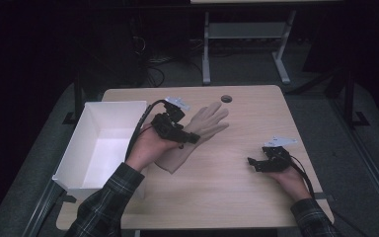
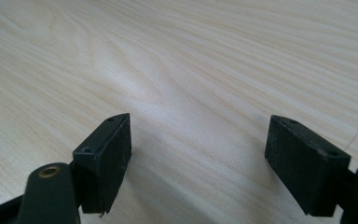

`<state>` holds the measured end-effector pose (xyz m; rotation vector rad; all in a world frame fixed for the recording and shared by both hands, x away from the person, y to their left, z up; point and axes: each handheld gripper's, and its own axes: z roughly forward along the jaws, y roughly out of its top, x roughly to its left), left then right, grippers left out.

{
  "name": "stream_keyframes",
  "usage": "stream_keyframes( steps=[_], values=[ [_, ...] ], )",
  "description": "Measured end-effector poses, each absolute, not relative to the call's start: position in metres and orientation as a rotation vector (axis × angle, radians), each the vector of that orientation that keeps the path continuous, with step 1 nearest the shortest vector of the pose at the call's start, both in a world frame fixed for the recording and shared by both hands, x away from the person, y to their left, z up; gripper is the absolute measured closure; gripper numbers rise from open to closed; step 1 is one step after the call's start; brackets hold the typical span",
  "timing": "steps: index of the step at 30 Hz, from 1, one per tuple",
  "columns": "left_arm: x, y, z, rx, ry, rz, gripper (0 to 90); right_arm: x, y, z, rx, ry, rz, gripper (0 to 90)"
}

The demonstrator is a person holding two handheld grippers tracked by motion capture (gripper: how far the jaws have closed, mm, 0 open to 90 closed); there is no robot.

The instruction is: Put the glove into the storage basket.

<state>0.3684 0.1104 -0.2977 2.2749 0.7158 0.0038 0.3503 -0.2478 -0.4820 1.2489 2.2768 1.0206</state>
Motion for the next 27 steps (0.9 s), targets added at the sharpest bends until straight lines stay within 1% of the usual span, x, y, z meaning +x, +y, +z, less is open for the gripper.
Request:
stream_keyframes(
  steps=[6, 9, 10, 14, 15, 18, 19, 21, 22, 26, 27],
  values=[
    [0.372, 0.132, -0.285, 2.263, 0.753, 0.047, 67.8, 0.350, -0.248, -0.482, 1.249, 2.277, 1.021, 22.4],
    [0.374, 0.150, -0.280, 2.253, 0.783, 0.067, 67.8, 0.350, -0.248, -0.482, 1.249, 2.276, 1.021, 22.4],
    [0.374, 0.150, -0.280, 2.253, 0.783, 0.067, 67.8, 0.350, -0.248, -0.482, 1.249, 2.276, 1.021, 22.4],
    [0.374, 0.174, -0.276, 2.209, 0.839, 0.097, 67.8, 0.350, -0.248, -0.482, 1.250, 2.276, 1.021, 22.5],
    [0.374, 0.174, -0.276, 2.209, 0.839, 0.097, 67.8, 0.350, -0.248, -0.482, 1.250, 2.276, 1.021, 22.5],
    [0.373, 0.195, -0.273, 2.198, 0.875, 0.127, 67.8, 0.350, -0.248, -0.482, 1.249, 2.276, 1.021, 22.4],
    [0.373, 0.195, -0.273, 2.198, 0.875, 0.127, 67.8, 0.350, -0.248, -0.482, 1.249, 2.276, 1.021, 22.4],
    [0.372, 0.213, -0.272, 2.169, 0.921, 0.149, 67.8, 0.350, -0.248, -0.482, 1.249, 2.275, 1.021, 22.4],
    [0.372, 0.213, -0.272, 2.169, 0.921, 0.149, 67.8, 0.350, -0.248, -0.482, 1.249, 2.275, 1.021, 22.4],
    [0.371, 0.240, -0.273, 2.142, 0.979, 0.176, 67.8, 0.350, -0.248, -0.482, 1.250, 2.275, 1.021, 22.5],
    [0.371, 0.240, -0.273, 2.142, 0.979, 0.176, 67.8, 0.350, -0.248, -0.482, 1.250, 2.275, 1.021, 22.5]
  ],
)
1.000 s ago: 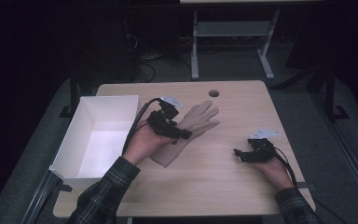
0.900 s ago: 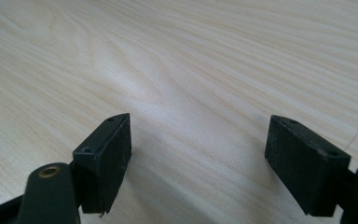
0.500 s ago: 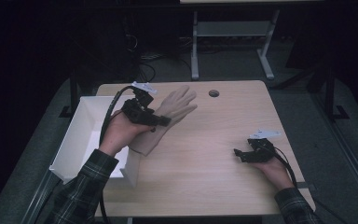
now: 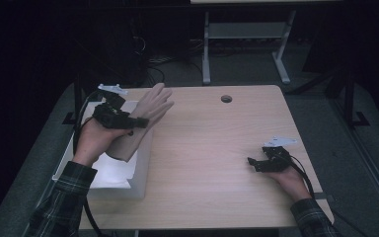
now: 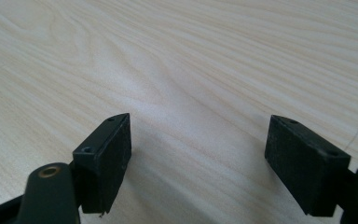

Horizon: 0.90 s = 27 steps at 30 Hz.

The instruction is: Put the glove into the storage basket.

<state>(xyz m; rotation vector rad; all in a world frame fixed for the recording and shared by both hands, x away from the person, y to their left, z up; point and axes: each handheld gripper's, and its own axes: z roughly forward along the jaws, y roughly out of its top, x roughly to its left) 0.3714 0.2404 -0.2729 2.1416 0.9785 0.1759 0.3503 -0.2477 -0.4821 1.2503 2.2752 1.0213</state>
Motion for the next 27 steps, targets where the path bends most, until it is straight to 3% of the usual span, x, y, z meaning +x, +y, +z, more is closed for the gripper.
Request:
stream_keyframes(
  steps=[14, 27],
  values=[
    [0.368, 0.304, -0.299, 2.102, 1.166, 0.251, 67.8, 0.350, -0.247, -0.482, 1.256, 2.271, 1.019, 22.4],
    [0.372, 0.316, -0.345, 2.135, 1.268, 0.228, 67.6, 0.350, -0.248, -0.482, 1.255, 2.271, 1.018, 22.3]
  ],
)
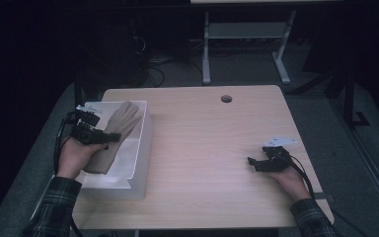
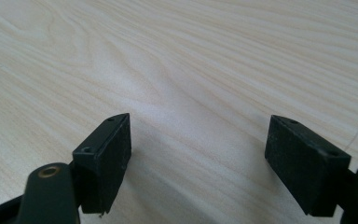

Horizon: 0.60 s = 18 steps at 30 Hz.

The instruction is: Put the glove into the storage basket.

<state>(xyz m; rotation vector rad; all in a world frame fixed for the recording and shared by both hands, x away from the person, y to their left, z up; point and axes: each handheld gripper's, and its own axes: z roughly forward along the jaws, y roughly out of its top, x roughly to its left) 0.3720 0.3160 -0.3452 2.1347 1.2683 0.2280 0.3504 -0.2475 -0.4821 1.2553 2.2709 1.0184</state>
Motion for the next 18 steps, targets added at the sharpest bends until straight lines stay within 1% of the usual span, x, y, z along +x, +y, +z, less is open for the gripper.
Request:
stream_keyframes(
  steps=[7, 8, 18],
  values=[
    [0.376, 0.315, -0.374, 2.165, 1.304, 0.211, 67.5, 0.350, -0.248, -0.482, 1.255, 2.271, 1.018, 22.4],
    [0.377, 0.314, -0.383, 2.171, 1.314, 0.204, 67.5, 0.350, -0.247, -0.482, 1.255, 2.271, 1.018, 22.4],
    [0.381, 0.309, -0.417, 2.197, 1.346, 0.169, 67.1, 0.350, -0.247, -0.482, 1.256, 2.271, 1.018, 22.4]
  ],
)
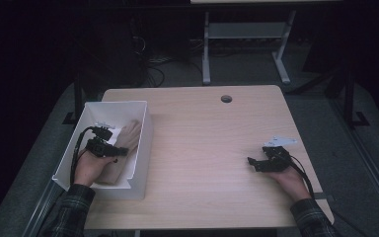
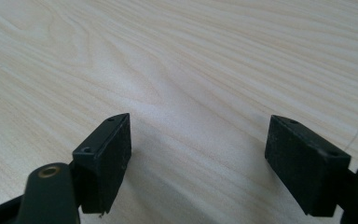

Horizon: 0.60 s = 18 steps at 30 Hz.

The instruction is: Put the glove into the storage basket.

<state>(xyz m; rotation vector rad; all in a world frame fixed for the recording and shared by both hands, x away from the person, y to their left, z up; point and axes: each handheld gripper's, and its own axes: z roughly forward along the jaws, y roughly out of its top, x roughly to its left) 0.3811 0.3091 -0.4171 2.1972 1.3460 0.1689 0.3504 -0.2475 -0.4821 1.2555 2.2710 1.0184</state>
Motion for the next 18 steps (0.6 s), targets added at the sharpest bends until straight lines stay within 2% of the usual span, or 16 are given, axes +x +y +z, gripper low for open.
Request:
stream_keyframes(
  steps=[9, 15, 16, 17, 18],
  values=[
    [0.382, 0.308, -0.428, 2.234, 1.355, 0.174, 63.4, 0.350, -0.248, -0.482, 1.255, 2.271, 1.019, 22.4],
    [0.383, 0.308, -0.430, 2.234, 1.374, 0.193, 41.0, 0.350, -0.248, -0.482, 1.255, 2.271, 1.019, 22.4],
    [0.383, 0.308, -0.430, 2.230, 1.375, 0.201, 41.0, 0.350, -0.247, -0.482, 1.255, 2.271, 1.019, 22.4],
    [0.383, 0.309, -0.429, 2.223, 1.373, 0.217, 29.9, 0.350, -0.248, -0.482, 1.255, 2.271, 1.018, 22.4],
    [0.383, 0.309, -0.429, 2.223, 1.373, 0.217, 26.5, 0.350, -0.248, -0.482, 1.255, 2.271, 1.018, 22.4]
  ],
)
